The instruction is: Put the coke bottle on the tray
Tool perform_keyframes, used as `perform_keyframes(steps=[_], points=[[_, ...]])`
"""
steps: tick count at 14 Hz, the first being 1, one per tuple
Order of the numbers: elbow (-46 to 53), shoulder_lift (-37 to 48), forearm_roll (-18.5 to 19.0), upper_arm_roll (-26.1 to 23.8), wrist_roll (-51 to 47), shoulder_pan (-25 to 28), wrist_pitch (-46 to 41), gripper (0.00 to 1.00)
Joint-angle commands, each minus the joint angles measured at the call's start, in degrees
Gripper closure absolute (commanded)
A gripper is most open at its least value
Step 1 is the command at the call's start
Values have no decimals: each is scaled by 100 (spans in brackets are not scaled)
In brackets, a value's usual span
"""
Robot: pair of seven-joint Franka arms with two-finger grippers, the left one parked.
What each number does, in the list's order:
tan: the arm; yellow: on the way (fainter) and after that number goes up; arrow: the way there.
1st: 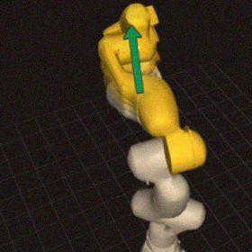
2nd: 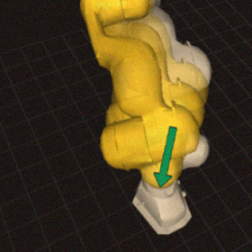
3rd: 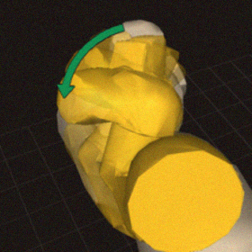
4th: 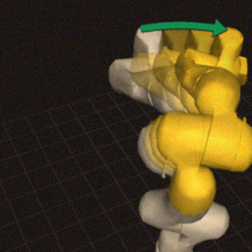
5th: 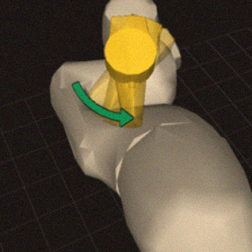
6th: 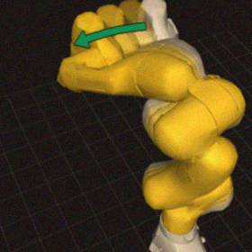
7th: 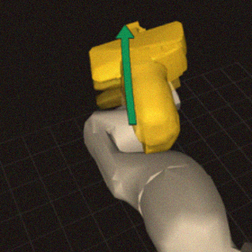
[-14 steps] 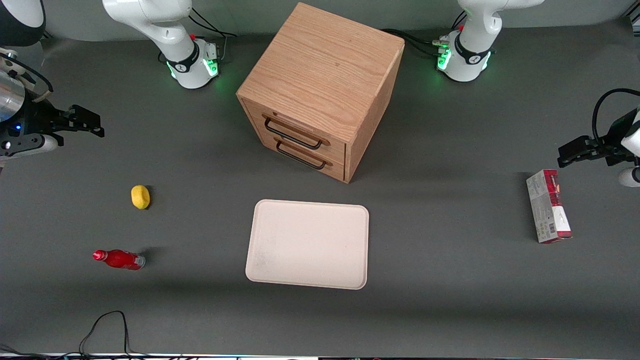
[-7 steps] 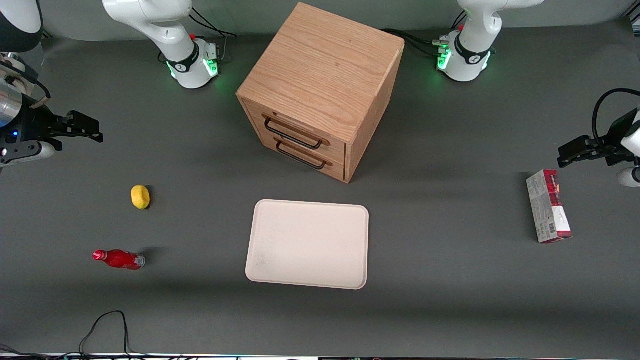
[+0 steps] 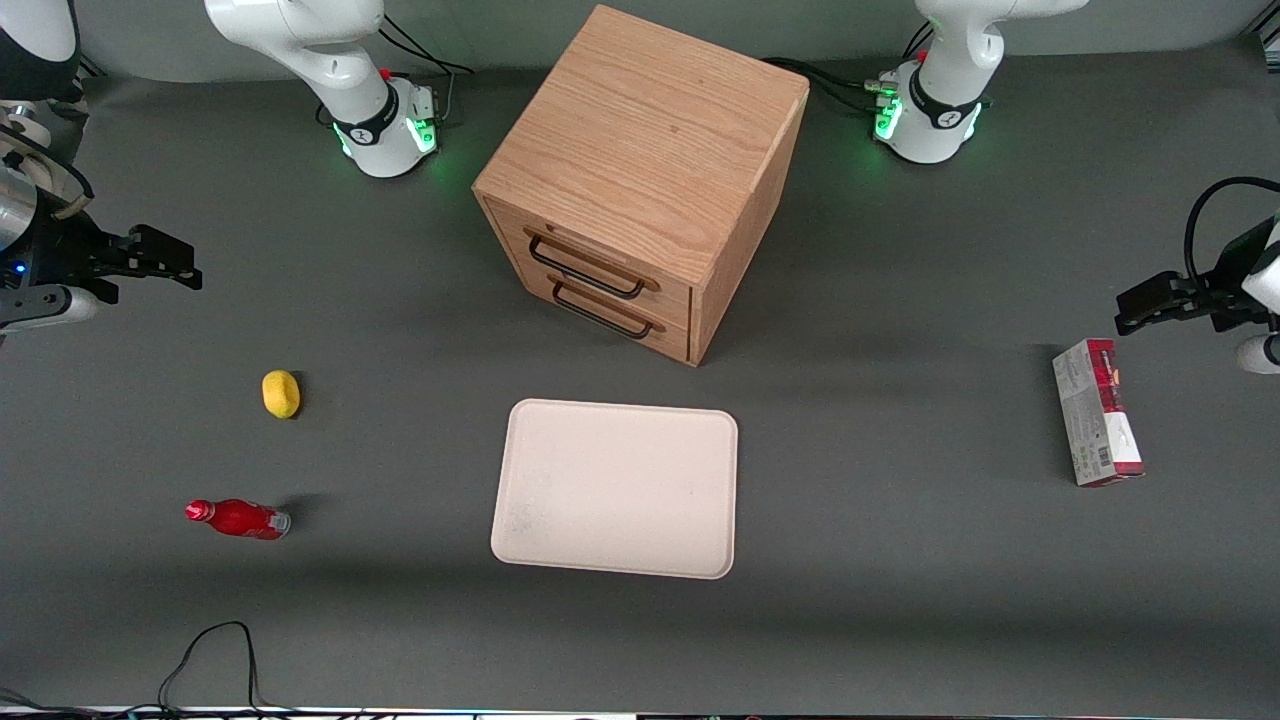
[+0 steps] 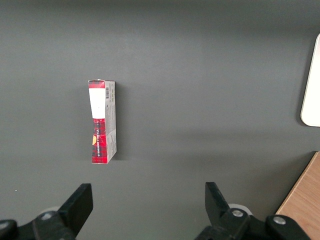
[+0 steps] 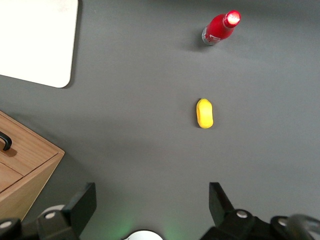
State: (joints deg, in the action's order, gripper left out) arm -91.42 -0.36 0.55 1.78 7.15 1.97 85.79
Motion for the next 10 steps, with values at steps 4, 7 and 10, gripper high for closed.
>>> perform_keyframes(steps=[4, 7, 10], points=[[248, -96, -46, -2, -144, 32, -141, 0], [423, -245, -37, -2, -135, 14, -115, 0], [1746, -1270, -11, 164, -65, -169, -263, 0]])
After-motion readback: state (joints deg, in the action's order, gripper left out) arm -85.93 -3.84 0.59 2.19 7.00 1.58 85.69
